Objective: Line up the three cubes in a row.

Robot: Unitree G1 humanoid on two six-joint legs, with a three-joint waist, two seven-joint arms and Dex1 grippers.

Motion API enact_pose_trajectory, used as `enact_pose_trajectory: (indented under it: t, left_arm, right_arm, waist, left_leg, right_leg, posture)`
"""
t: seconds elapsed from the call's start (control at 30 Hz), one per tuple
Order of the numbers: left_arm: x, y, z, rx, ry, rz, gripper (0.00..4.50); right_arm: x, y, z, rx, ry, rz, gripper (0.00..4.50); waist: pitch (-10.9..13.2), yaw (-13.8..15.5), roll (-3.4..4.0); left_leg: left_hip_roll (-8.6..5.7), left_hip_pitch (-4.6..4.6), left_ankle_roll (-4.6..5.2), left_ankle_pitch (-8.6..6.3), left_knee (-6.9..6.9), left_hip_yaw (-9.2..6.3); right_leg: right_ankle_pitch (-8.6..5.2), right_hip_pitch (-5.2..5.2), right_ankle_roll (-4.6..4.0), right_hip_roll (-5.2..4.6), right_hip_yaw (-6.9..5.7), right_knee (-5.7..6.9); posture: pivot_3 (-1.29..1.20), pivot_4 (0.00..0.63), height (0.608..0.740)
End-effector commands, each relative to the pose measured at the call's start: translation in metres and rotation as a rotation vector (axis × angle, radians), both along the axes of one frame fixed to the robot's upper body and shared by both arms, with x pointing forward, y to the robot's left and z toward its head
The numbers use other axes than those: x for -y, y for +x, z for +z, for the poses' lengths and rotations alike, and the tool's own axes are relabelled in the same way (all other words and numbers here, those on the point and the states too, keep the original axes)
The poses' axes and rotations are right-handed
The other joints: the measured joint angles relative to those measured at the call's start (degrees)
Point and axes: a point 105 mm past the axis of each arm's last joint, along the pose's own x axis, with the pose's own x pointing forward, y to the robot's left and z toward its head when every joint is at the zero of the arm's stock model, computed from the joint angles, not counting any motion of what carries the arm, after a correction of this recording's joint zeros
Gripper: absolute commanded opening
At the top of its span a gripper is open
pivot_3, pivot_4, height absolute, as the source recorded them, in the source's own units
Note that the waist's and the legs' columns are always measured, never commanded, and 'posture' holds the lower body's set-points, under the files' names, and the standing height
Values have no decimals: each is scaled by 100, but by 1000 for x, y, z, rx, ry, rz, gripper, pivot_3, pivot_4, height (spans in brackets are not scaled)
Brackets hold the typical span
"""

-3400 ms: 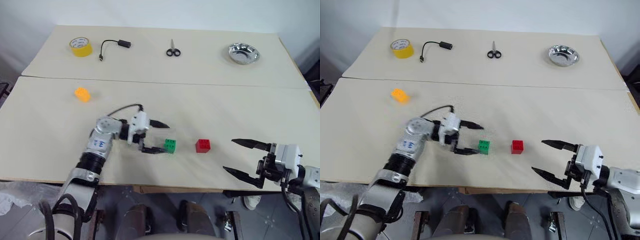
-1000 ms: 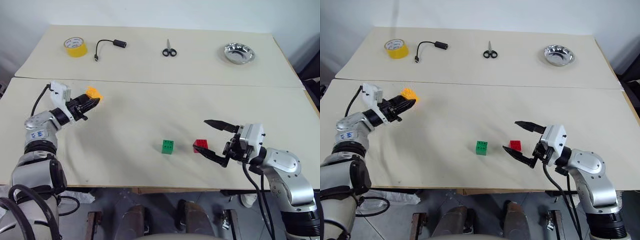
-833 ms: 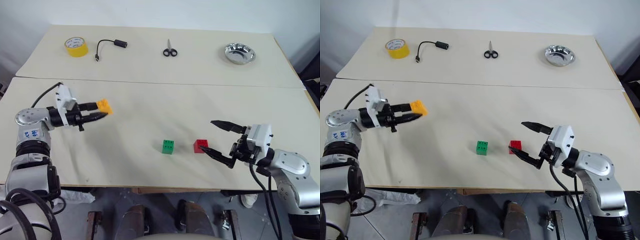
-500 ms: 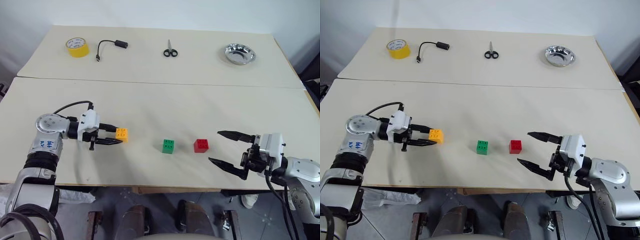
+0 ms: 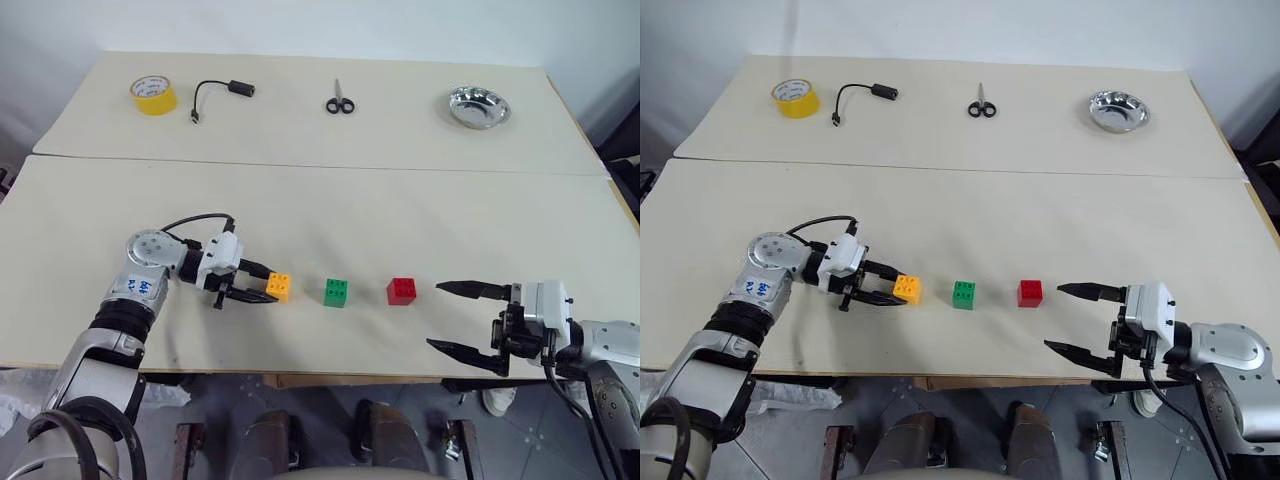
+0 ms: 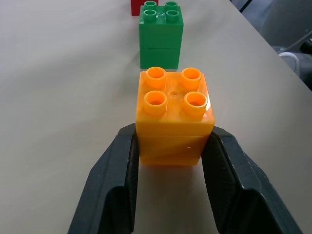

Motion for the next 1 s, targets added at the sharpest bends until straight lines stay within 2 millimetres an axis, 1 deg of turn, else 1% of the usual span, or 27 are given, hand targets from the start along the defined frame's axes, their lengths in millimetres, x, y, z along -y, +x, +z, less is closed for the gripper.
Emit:
enact_pose_trajectory:
  t: [0.03,0.1,0.13,0.17,0.27,0.37,0.47,0.57,0.6,0.7,0.77,0.87,0.97,1.0]
  left_arm:
    - [0,-8,4,-22,25,-104,1471]
    - [-1,-8,3,-33,32,-100,1471]
    - [-1,-8,3,-37,33,-97,2173]
    - [-2,-7,5,-24,27,-91,2343]
    - [-9,-7,12,13,6,-70,3273]
    - [-23,-10,27,36,-68,6,4149]
    - [-38,-18,37,41,-109,77,4149]
    - [-58,-30,46,107,-129,153,4149]
    - [-63,-34,46,137,-110,169,4149]
    - [-78,-50,47,120,-48,212,4149]
    - [-81,-57,49,110,-48,218,4149]
    - [-82,-60,59,79,-103,260,4149]
    - [-82,-53,59,140,-112,293,4149]
    - [-81,-51,55,141,-88,307,4149]
  right_arm:
    - [-3,-2,5,35,7,7,4500]
    - [-4,-2,5,36,7,9,4500]
    - [-4,-2,5,37,7,9,4500]
    - [-4,-1,5,37,7,10,4500]
    - [-3,-1,5,43,1,23,4500]
    - [-3,-1,9,63,19,52,4500]
    - [-1,0,13,84,23,75,4500]
    - [4,-3,25,97,2,126,4500]
    - [4,-3,29,98,-2,133,4500]
    - [11,-3,36,84,-63,171,4500]
    - [14,2,40,87,-73,170,4500]
    - [21,10,41,90,-89,163,4500]
    - [19,15,38,94,-87,168,4500]
    - [17,17,36,95,-81,168,4500]
  waist:
    - [0,21,0]
    - [0,34,0]
    - [0,40,0]
    - [0,43,0]
    - [0,49,0]
    - [0,37,0]
    - [0,-21,1]
    - [1,-30,3]
    - [2,-30,4]
    - [2,-20,5]
    - [2,12,4]
    - [2,62,5]
    - [2,75,6]
    - [2,75,6]
  left_leg:
    - [0,0,0,0,1,-1]
    - [0,-1,0,0,4,-1]
    - [0,-1,0,0,4,-1]
    - [0,-1,0,0,4,-1]
    - [1,-1,0,0,5,-1]
    - [3,-1,0,0,5,-1]
    - [10,-1,0,0,4,-2]
    - [10,0,0,0,5,-3]
    - [10,1,0,-1,5,-3]
    - [11,2,0,-1,6,-5]
    - [11,2,-1,-1,7,-11]
    - [9,1,0,-2,13,-13]
    - [9,1,0,-2,13,-13]
    - [9,2,-1,-2,13,-12]
  right_leg:
    - [0,0,0,-1,0,0]
    - [0,0,0,-2,0,0]
    - [0,0,0,-2,0,0]
    - [0,0,0,-2,0,0]
    - [0,0,0,-1,0,0]
    - [0,0,0,-1,0,1]
    - [0,-1,0,1,0,1]
    - [0,-1,0,-1,2,2]
    - [0,0,0,-2,4,2]
    - [0,1,-1,-3,5,1]
    - [0,4,-1,-4,6,0]
    - [0,8,-1,-6,9,0]
    - [0,7,-1,-6,9,1]
    - [0,6,-1,-5,9,1]
  posture:
    - [0,150,740]
    - [0,150,740]
    - [0,150,740]
    - [0,150,740]
    - [0,150,740]
    - [0,150,740]
    - [0,150,740]
    - [0,150,740]
    - [0,150,740]
    - [0,150,740]
    - [0,150,740]
    - [0,150,740]
    - [0,150,740]
    - [0,150,740]
